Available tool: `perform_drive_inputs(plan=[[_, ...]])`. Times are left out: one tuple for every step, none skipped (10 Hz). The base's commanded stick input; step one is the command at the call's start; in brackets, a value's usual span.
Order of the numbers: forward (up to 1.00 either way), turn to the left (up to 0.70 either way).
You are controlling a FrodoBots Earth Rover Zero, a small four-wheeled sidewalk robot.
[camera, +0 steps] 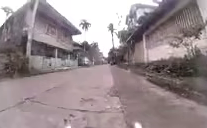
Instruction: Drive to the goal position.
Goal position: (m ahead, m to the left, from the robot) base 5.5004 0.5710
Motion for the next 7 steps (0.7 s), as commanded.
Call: perform_drive_inputs(plan=[[0.7, 0.0], [0.7, 0.0], [0.7, 0.0], [0.7, 0.0], [0.7, 0.0], [0.7, 0.0], [0.7, 0.0]])
